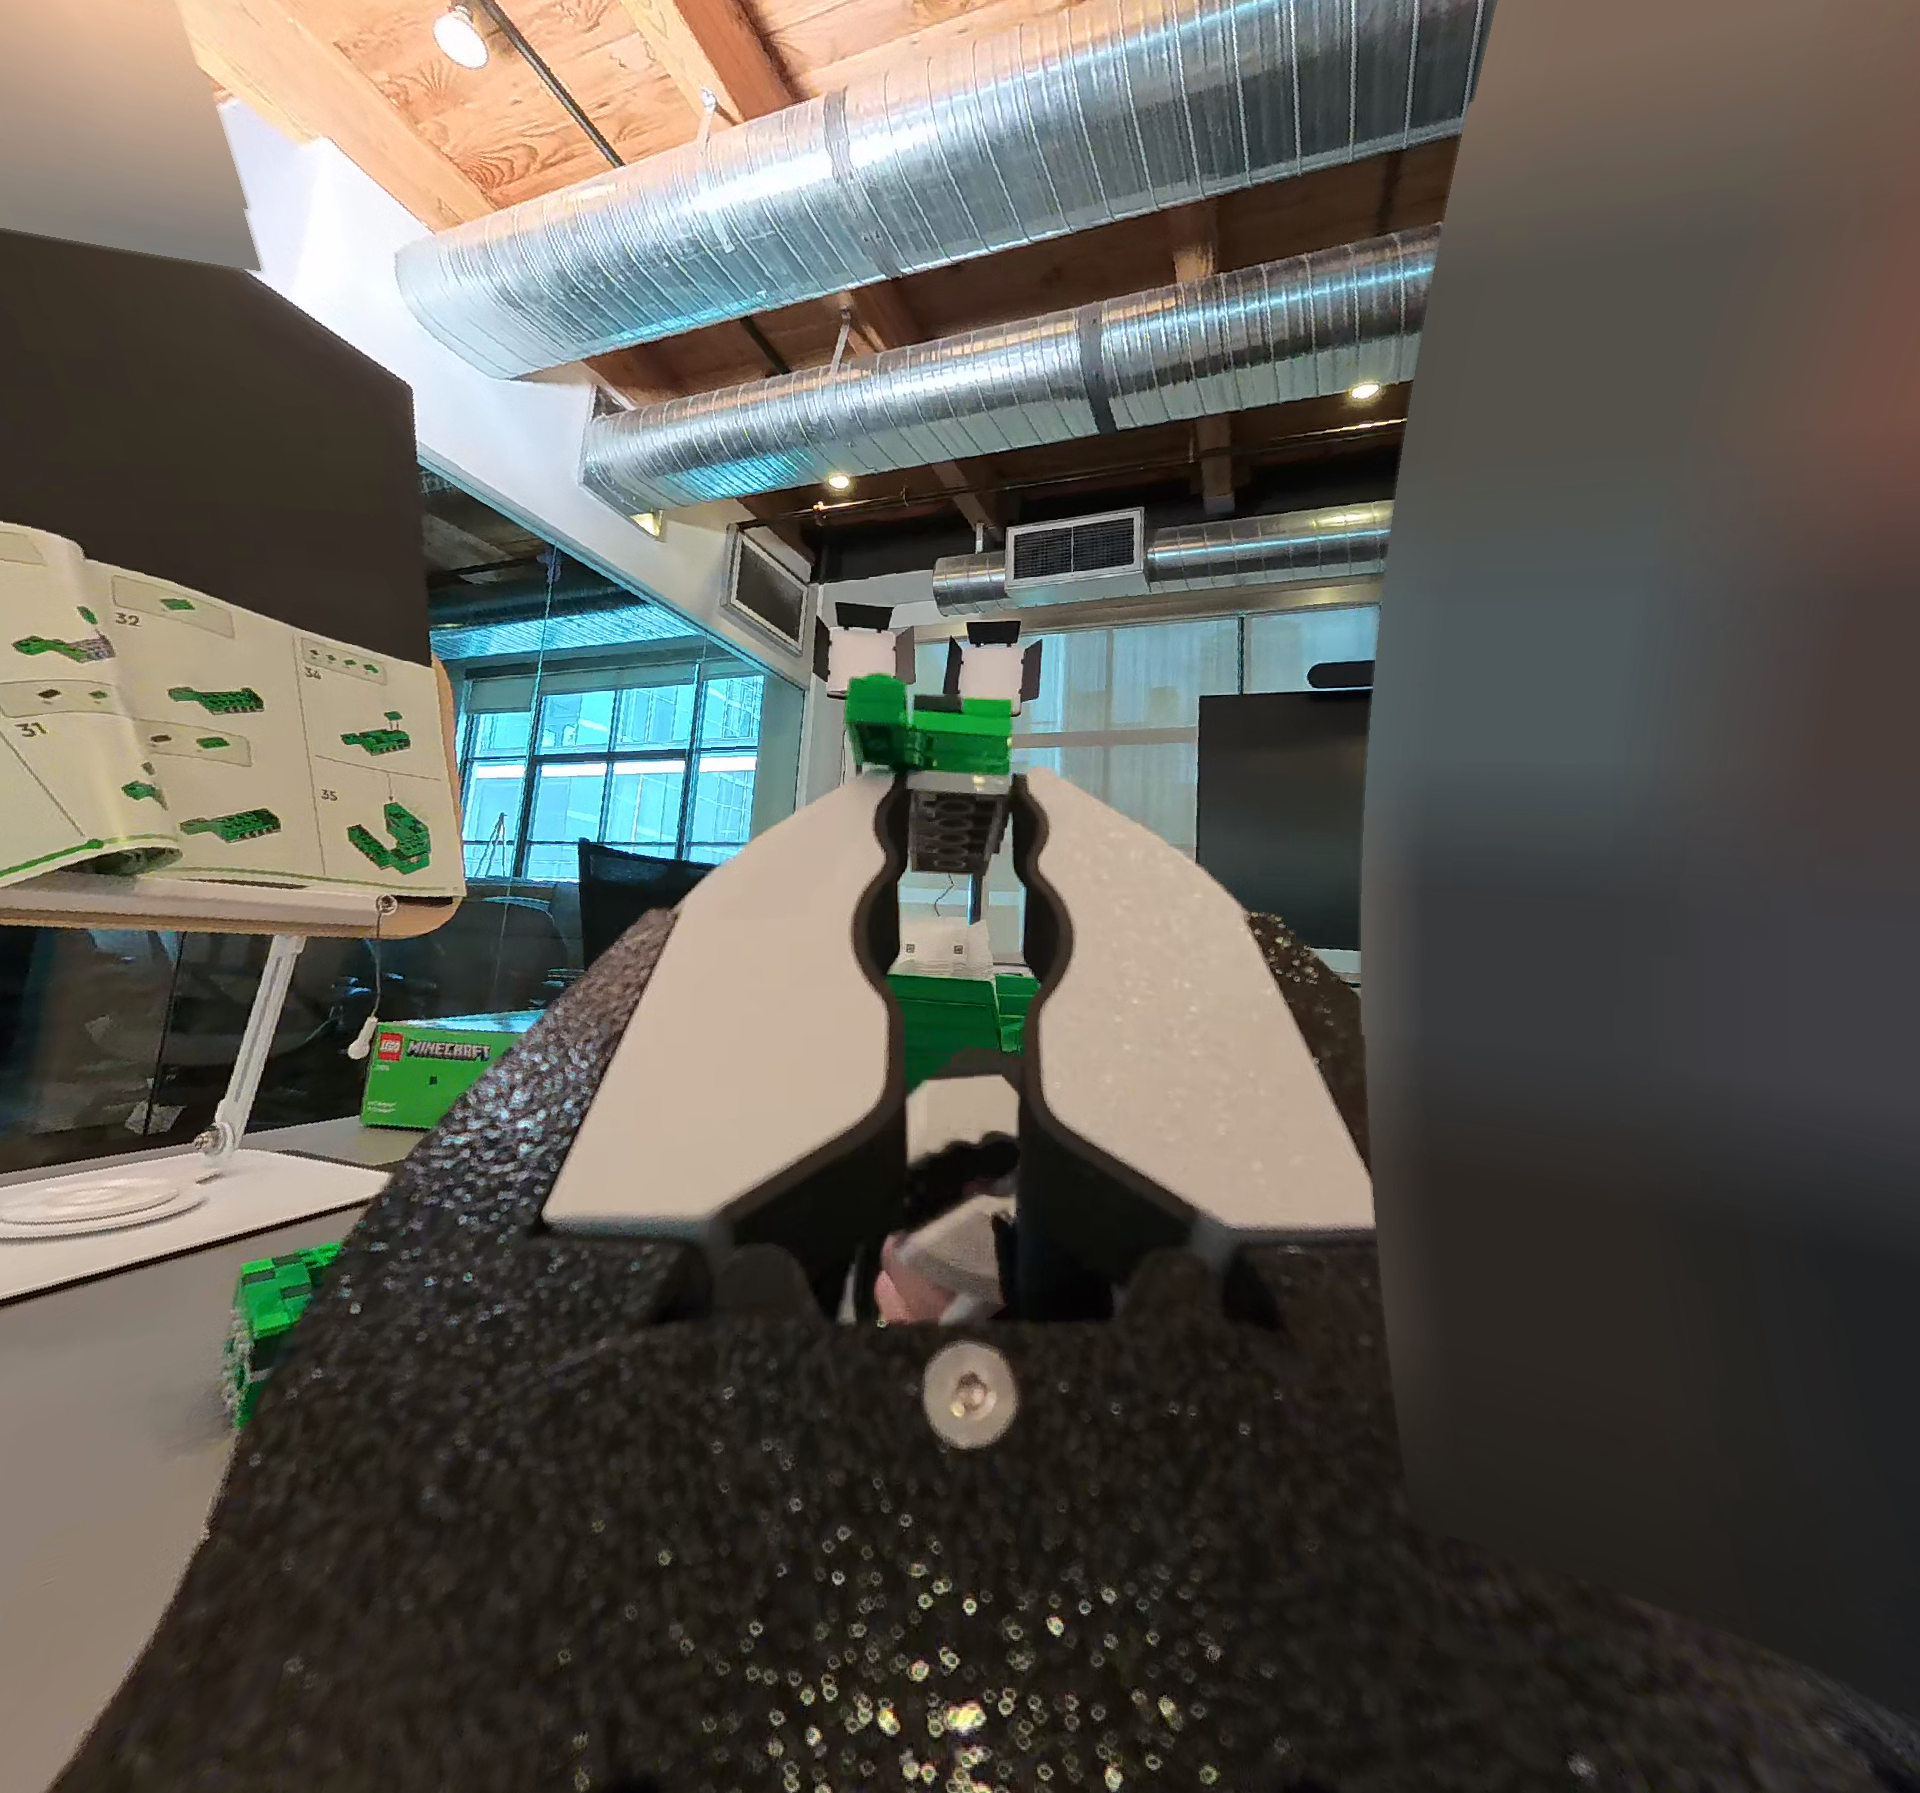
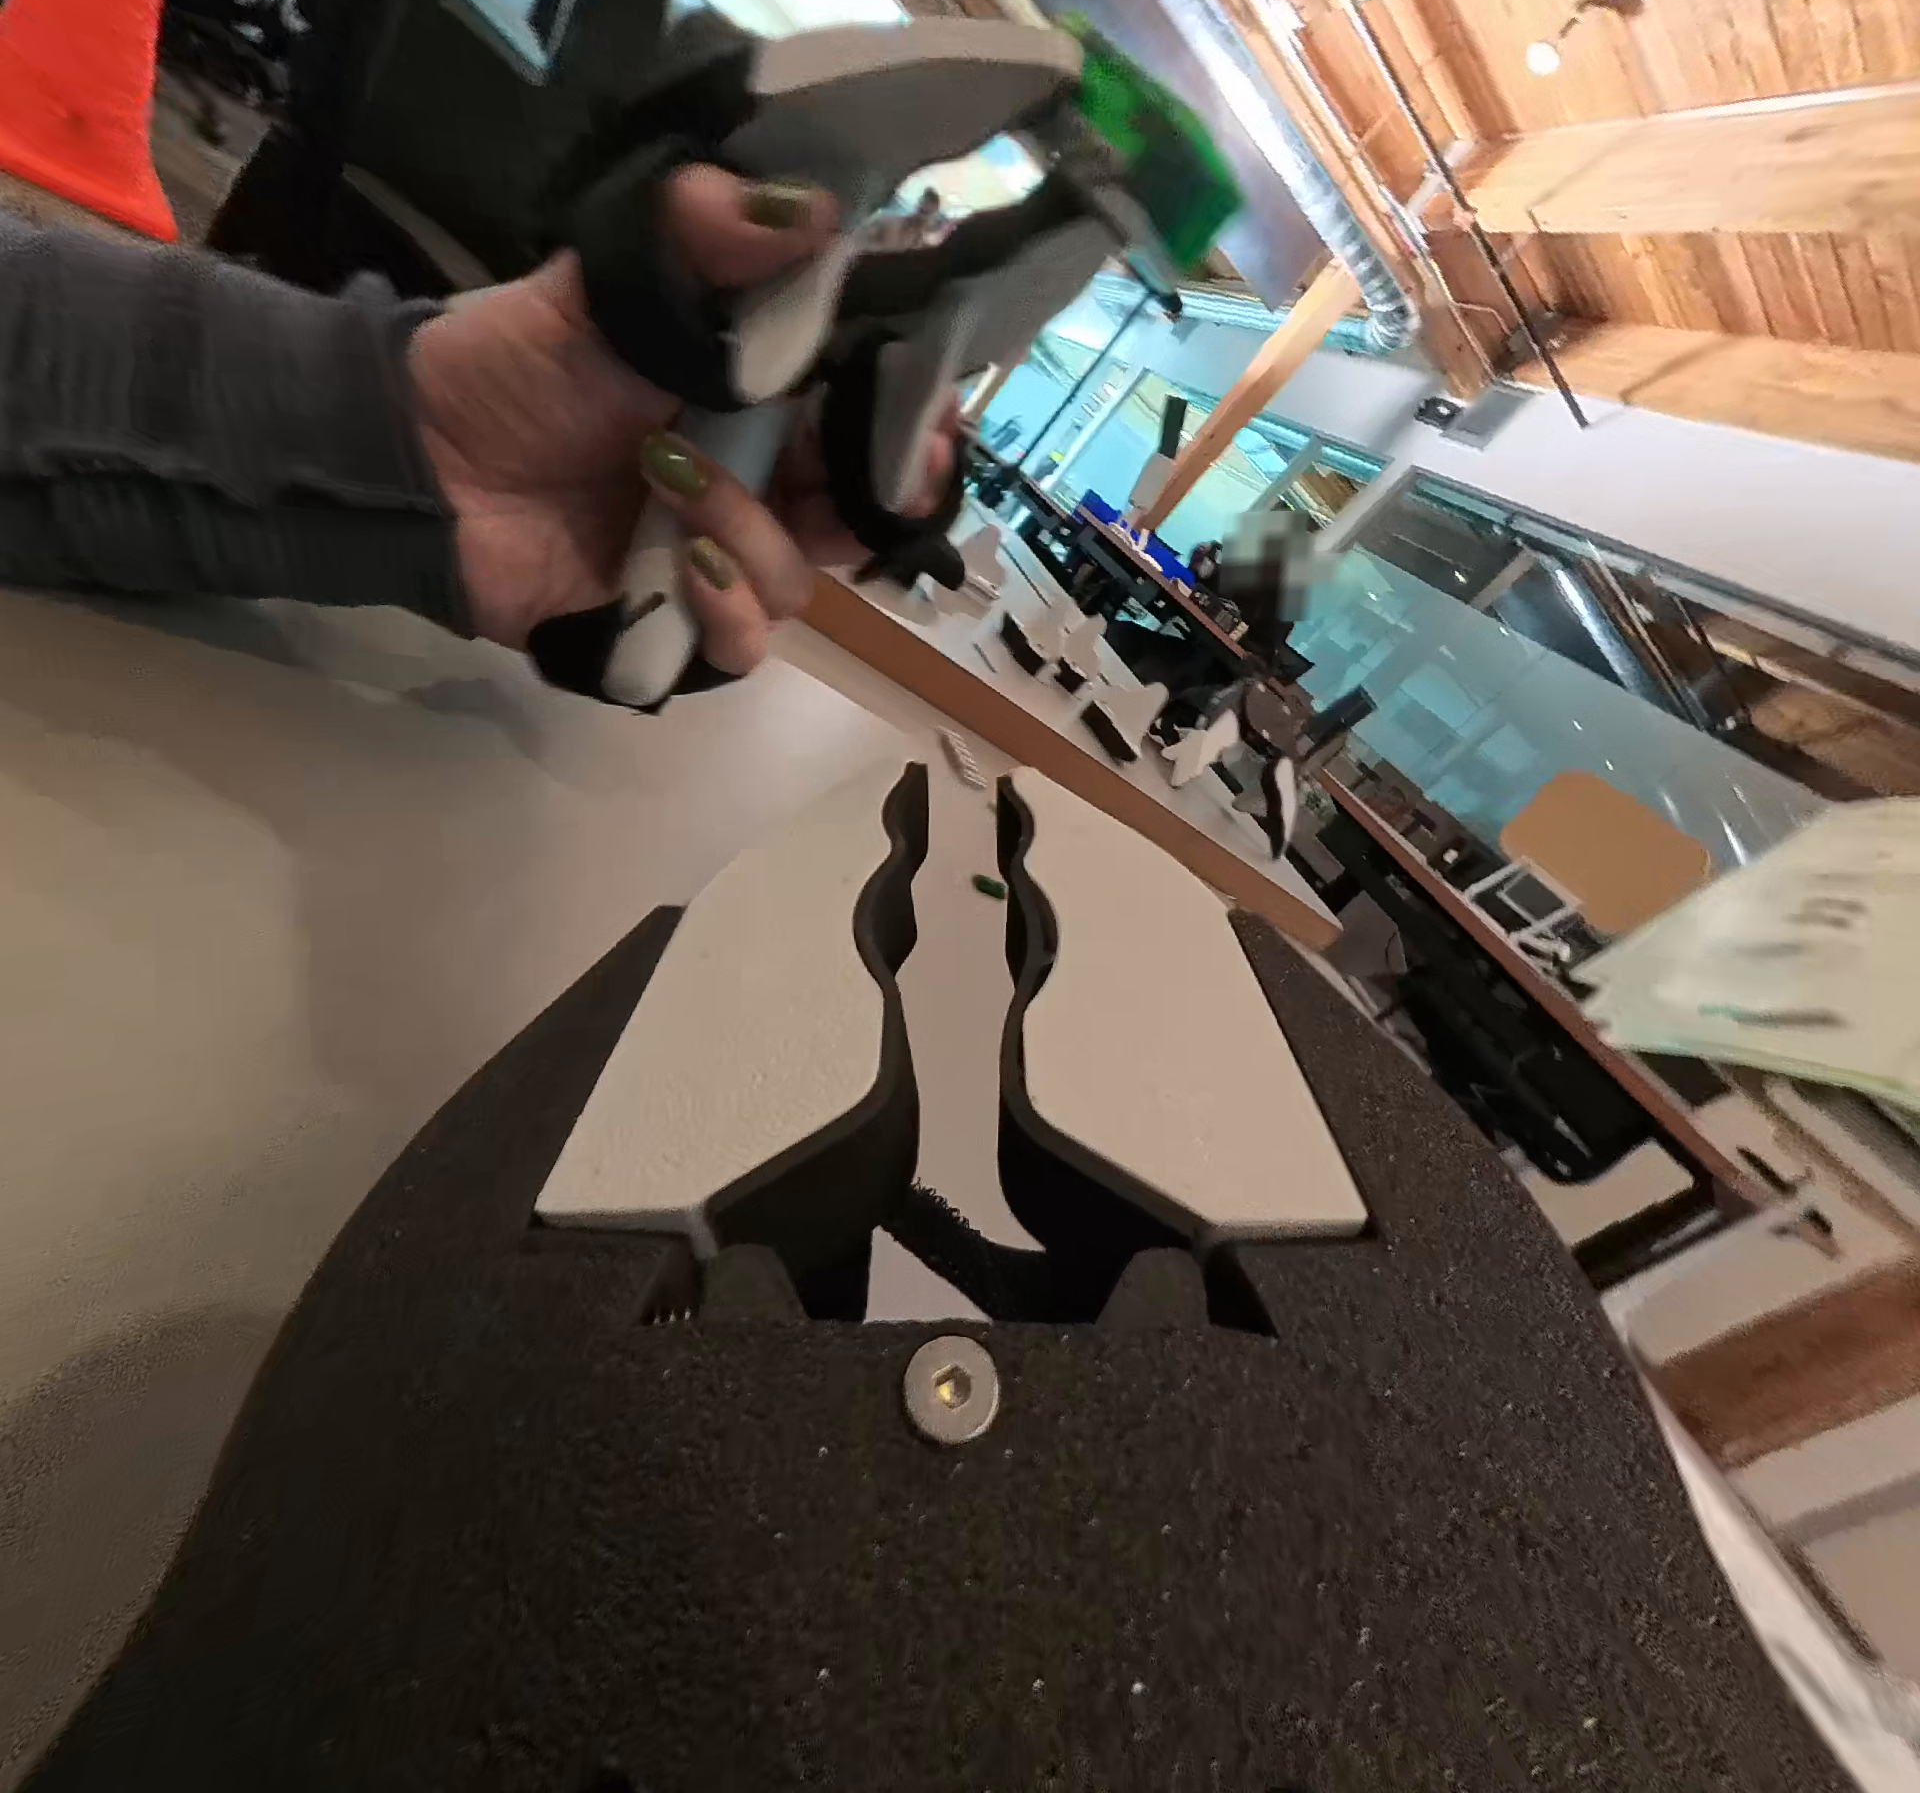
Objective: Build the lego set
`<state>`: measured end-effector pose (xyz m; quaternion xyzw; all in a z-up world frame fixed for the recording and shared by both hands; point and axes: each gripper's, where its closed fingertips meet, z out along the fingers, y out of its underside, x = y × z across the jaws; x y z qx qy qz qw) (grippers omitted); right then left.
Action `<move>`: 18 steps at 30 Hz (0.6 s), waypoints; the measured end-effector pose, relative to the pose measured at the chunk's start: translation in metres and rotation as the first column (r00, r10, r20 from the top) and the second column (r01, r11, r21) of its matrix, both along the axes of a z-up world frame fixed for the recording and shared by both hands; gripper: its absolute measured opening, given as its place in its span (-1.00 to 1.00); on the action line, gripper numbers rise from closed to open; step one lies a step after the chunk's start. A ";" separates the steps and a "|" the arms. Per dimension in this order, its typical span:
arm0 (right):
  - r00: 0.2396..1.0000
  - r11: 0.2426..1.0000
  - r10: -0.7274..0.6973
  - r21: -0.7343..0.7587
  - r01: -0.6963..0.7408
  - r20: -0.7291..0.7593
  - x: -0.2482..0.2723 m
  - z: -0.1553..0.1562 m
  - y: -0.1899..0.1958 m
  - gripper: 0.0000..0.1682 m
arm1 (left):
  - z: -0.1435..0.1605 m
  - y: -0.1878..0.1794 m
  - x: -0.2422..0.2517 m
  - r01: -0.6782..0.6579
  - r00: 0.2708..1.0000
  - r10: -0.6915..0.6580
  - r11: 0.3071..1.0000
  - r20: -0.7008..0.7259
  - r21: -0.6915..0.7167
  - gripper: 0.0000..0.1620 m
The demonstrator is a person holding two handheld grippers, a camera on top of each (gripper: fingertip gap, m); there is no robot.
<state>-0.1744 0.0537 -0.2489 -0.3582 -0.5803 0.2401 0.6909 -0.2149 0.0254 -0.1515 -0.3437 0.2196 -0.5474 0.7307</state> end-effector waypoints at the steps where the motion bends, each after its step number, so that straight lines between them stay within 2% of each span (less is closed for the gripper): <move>1: 0.999 0.999 0.023 0.028 -0.023 0.026 -0.003 -0.003 -0.009 -0.88 | 0.000 0.000 -0.001 -0.005 1.000 0.005 1.000 0.004 0.001 -0.78; 6: 0.984 0.987 0.142 0.060 -0.149 0.110 -0.019 -0.017 -0.053 -0.97 | 0.000 0.001 -0.002 -0.014 1.000 0.014 1.000 0.006 -0.002 -0.77; 11: 0.982 0.987 0.157 0.022 -0.160 0.109 -0.022 -0.017 -0.057 -0.97 | -0.001 0.002 -0.002 -0.016 1.000 0.016 1.000 0.004 -0.005 -0.77; 14: 0.984 0.980 0.178 -0.090 -0.176 0.010 -0.014 -0.002 -0.048 -0.92 | -0.002 0.003 0.000 -0.021 1.000 0.021 1.000 -0.012 -0.009 -0.77; 18: 0.953 0.928 0.237 -0.248 -0.279 -0.187 0.004 0.038 -0.034 -0.61 | -0.006 0.003 0.008 -0.024 0.998 0.023 1.000 -0.065 -0.011 -0.77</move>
